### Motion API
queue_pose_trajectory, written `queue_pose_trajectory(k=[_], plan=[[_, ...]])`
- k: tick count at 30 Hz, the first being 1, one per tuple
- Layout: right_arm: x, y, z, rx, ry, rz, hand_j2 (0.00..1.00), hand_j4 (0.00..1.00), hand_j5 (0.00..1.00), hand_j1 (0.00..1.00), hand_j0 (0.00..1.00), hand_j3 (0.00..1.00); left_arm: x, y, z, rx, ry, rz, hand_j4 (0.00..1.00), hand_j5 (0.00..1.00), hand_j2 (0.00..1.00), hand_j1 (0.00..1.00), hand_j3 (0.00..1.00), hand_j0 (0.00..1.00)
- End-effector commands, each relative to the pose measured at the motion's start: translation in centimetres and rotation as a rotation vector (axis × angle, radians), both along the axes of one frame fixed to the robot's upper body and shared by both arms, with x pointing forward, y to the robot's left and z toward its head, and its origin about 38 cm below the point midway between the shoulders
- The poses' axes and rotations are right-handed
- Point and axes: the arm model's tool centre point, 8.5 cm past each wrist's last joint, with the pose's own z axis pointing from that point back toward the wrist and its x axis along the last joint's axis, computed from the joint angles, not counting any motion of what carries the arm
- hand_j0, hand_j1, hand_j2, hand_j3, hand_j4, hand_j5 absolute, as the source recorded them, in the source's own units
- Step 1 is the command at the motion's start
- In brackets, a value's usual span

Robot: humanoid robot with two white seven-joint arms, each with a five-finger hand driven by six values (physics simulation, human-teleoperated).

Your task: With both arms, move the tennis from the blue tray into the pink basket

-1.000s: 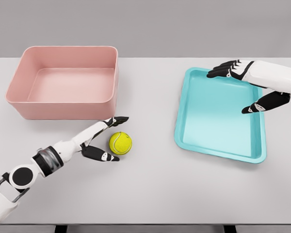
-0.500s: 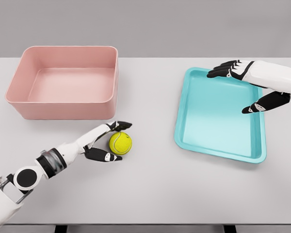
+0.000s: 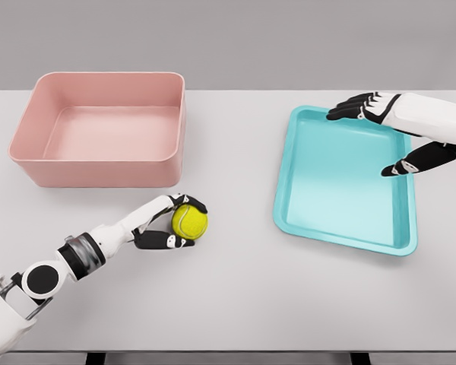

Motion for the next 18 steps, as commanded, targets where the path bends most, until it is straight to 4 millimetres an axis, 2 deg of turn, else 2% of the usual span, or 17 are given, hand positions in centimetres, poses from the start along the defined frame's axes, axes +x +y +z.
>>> queue_pose_trajectory(k=[1, 18], plan=[[0.0, -0.2, 0.2, 0.003, 0.003, -0.003, 1.0, 1.0, 1.0, 1.0, 1.0, 1.0, 0.0, -0.1, 0.2, -0.008, 0.001, -0.002, 0.46, 0.46, 0.46, 0.46, 0.46, 0.46], [-0.1, -0.2, 0.3, 0.017, 0.009, 0.0, 1.0, 1.0, 1.0, 1.0, 1.0, 1.0, 0.3, -1.6, 4.0, -0.102, -0.157, -0.107, 0.44, 0.44, 0.44, 0.44, 0.44, 0.44]])
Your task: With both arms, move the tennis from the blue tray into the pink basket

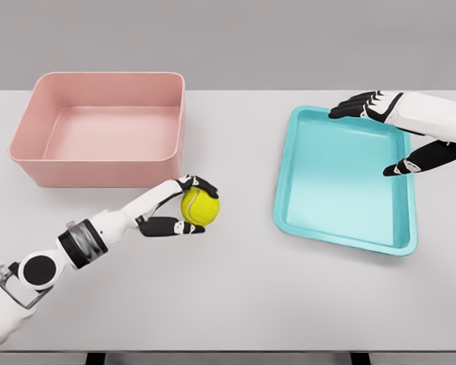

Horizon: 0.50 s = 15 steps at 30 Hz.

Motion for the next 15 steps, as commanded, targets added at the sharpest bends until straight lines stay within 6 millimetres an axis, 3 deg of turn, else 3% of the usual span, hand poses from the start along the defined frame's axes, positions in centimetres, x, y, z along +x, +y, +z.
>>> queue_pose_trajectory(k=[1, 15], plan=[[0.0, 0.0, 0.1, 0.005, 0.003, -0.001, 1.0, 1.0, 1.0, 1.0, 1.0, 1.0, -0.2, -0.1, 0.5, -0.032, -0.031, -0.023, 0.44, 0.44, 0.44, 0.44, 0.44, 0.44], [-0.1, -0.3, 0.2, 0.0, 0.005, -0.006, 1.0, 1.0, 1.0, 1.0, 1.0, 1.0, 0.6, 0.6, 4.2, -0.107, -0.205, -0.078, 0.44, 0.44, 0.44, 0.44, 0.44, 0.44]])
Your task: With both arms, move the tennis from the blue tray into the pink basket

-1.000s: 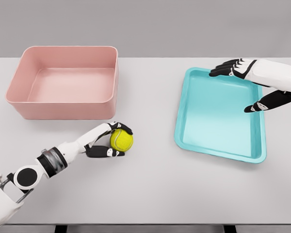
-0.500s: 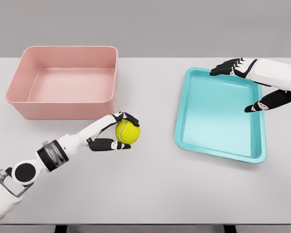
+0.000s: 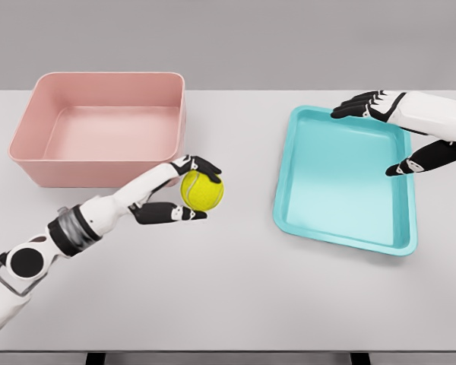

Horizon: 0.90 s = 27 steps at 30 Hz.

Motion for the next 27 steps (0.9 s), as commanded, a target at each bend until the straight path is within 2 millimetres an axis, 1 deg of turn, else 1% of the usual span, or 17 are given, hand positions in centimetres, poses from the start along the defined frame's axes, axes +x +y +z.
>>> queue_pose_trajectory(k=[1, 8, 13, 15, 17, 21, 23, 27], plan=[[0.0, 0.0, 0.1, 0.005, 0.003, -0.002, 1.0, 1.0, 1.0, 1.0, 1.0, 1.0, 0.2, 0.5, 0.7, -0.018, -0.026, 0.001, 0.44, 0.44, 0.44, 0.44, 0.44, 0.44], [0.0, 0.0, 0.1, 0.006, 0.003, -0.001, 1.0, 1.0, 1.0, 1.0, 1.0, 1.0, 1.0, 2.1, 2.7, -0.026, -0.088, 0.03, 0.44, 0.44, 0.44, 0.44, 0.44, 0.44], [0.0, 0.0, 0.1, 0.006, 0.003, -0.001, 1.0, 1.0, 1.0, 1.0, 1.0, 1.0, 1.6, 3.2, 4.5, -0.042, -0.151, 0.044, 0.44, 0.44, 0.44, 0.44, 0.44, 0.44], [0.0, 0.0, 0.1, 0.008, 0.003, -0.001, 1.0, 1.0, 1.0, 1.0, 1.0, 1.0, 1.7, 3.7, 4.8, -0.038, -0.155, 0.054, 0.44, 0.44, 0.44, 0.44, 0.44, 0.44], [0.0, 0.0, 0.1, 0.006, 0.003, 0.0, 1.0, 1.0, 1.0, 1.0, 1.0, 1.0, 2.1, 4.5, 5.9, -0.044, -0.179, 0.075, 0.44, 0.44, 0.44, 0.44, 0.44, 0.44], [0.0, -0.1, 0.1, 0.005, 0.003, -0.001, 1.0, 1.0, 1.0, 1.0, 1.0, 1.0, 2.8, 5.9, 7.5, -0.044, -0.187, 0.103, 0.44, 0.44, 0.44, 0.44, 0.44, 0.44], [-0.1, -0.1, 0.2, 0.001, 0.001, 0.0, 1.0, 1.0, 1.0, 1.0, 1.0, 1.0, 3.1, 6.5, 7.9, -0.045, -0.182, 0.124, 0.44, 0.44, 0.44, 0.44, 0.44, 0.44], [-0.2, -0.2, 0.3, -0.005, -0.002, 0.002, 1.0, 1.0, 1.0, 1.0, 1.0, 1.0, 3.9, 7.5, 8.2, -0.016, -0.148, 0.191, 0.44, 0.44, 0.44, 0.44, 0.44, 0.44]])
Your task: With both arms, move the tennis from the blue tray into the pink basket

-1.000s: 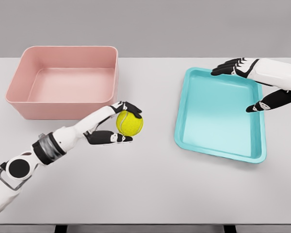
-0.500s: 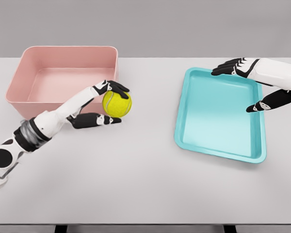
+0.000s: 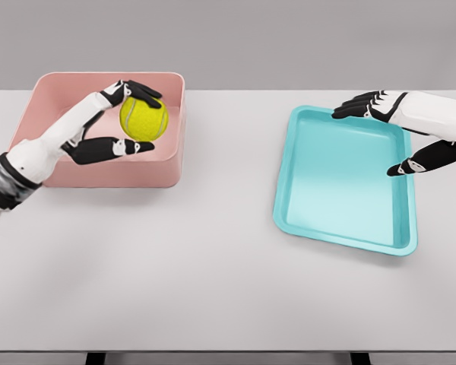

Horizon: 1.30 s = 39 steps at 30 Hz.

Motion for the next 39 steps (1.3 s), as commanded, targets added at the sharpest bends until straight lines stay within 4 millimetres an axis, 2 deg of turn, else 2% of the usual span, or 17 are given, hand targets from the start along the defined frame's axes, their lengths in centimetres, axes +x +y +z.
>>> queue_pose_trajectory(k=[1, 8, 14, 20, 28, 30, 33, 35, 37, 39], plan=[[-0.1, -0.2, 0.2, -0.002, 0.0, -0.002, 1.0, 1.0, 1.0, 1.0, 1.0, 1.0, 0.6, 0.9, 0.2, 0.009, 0.034, 0.051, 0.44, 0.44, 0.44, 0.44, 0.44, 0.44], [-0.1, -0.1, 0.3, 0.005, 0.002, 0.002, 1.0, 1.0, 1.0, 1.0, 1.0, 1.0, 2.1, 2.0, 0.8, 0.062, 0.102, 0.155, 0.44, 0.44, 0.44, 0.44, 0.44, 0.44], [-0.1, -0.1, 0.3, 0.008, 0.001, 0.006, 1.0, 1.0, 1.0, 1.0, 1.0, 1.0, 3.2, 3.3, -0.6, 0.113, 0.224, 0.271, 0.44, 0.44, 0.44, 0.44, 0.44, 0.44], [-0.1, -0.1, 0.3, 0.008, 0.001, 0.006, 1.0, 1.0, 1.0, 1.0, 1.0, 1.0, 4.3, 4.5, -0.8, 0.138, 0.282, 0.35, 0.44, 0.44, 0.44, 0.44, 0.44, 0.44], [-0.2, -0.1, 0.2, 0.008, 0.001, 0.008, 1.0, 1.0, 1.0, 1.0, 1.0, 1.0, 5.7, 7.1, -2.8, 0.15, 0.355, 0.443, 0.46, 0.46, 0.46, 0.46, 0.46, 0.46], [-0.2, -0.1, 0.2, 0.008, 0.002, 0.007, 1.0, 1.0, 1.0, 1.0, 1.0, 1.0, 5.9, 7.3, -2.8, 0.153, 0.362, 0.454, 0.52, 0.52, 0.52, 0.52, 0.52, 0.52], [-0.2, -0.2, 0.3, 0.004, 0.001, 0.006, 1.0, 1.0, 1.0, 1.0, 1.0, 1.0, 5.9, 7.3, -2.8, 0.152, 0.36, 0.453, 0.78, 0.78, 0.78, 0.78, 0.78, 0.78], [-0.2, -0.2, 0.3, 0.004, 0.001, 0.006, 1.0, 1.0, 1.0, 1.0, 1.0, 1.0, 5.9, 7.3, -2.7, 0.149, 0.36, 0.451, 0.89, 0.89, 0.89, 0.89, 0.89, 0.89], [-0.2, -0.2, 0.3, 0.005, 0.0, 0.005, 1.0, 1.0, 1.0, 1.0, 1.0, 1.0, 5.9, 7.2, -2.7, 0.149, 0.36, 0.449, 0.94, 0.94, 0.94, 0.94, 0.94, 0.94], [-0.2, -0.2, 0.3, 0.005, 0.002, 0.005, 1.0, 1.0, 1.0, 1.0, 1.0, 1.0, 5.8, 7.2, -2.5, 0.148, 0.354, 0.447, 0.95, 0.95, 0.95, 0.95, 0.95, 0.95]])
